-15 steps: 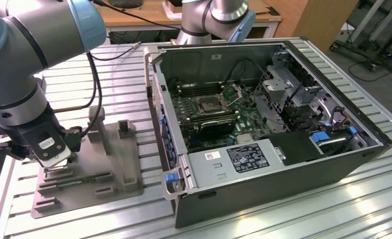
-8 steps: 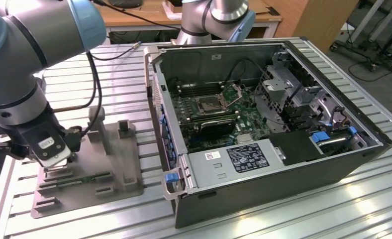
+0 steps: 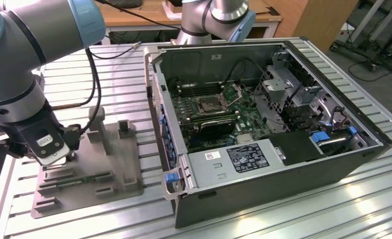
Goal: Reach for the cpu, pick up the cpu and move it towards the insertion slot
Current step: 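Pick up the cpu and move it towards the insertion slot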
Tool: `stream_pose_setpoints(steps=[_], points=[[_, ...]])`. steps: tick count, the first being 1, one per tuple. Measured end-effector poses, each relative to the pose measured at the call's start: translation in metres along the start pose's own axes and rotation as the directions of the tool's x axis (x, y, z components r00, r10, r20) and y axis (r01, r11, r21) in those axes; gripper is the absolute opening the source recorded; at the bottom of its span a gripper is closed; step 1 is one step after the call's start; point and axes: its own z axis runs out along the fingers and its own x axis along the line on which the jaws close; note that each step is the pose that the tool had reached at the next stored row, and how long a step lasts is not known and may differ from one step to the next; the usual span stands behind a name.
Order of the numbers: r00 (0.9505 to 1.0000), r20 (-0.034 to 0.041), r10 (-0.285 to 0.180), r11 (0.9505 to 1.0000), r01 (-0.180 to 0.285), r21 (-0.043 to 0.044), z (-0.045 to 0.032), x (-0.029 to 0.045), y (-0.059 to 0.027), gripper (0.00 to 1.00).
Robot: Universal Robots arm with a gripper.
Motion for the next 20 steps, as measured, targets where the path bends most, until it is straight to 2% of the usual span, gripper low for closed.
stream_pose_setpoints(steps=[7, 20], points=[[1.0, -0.0001, 0.0, 1.0, 0.0, 0.0002, -0.0056, 0.0001, 0.0005, 0.55], [1.0, -0.0002, 0.0, 1.0, 0.0, 0.0004, -0.0065, 0.0002, 0.0006, 0.55]])
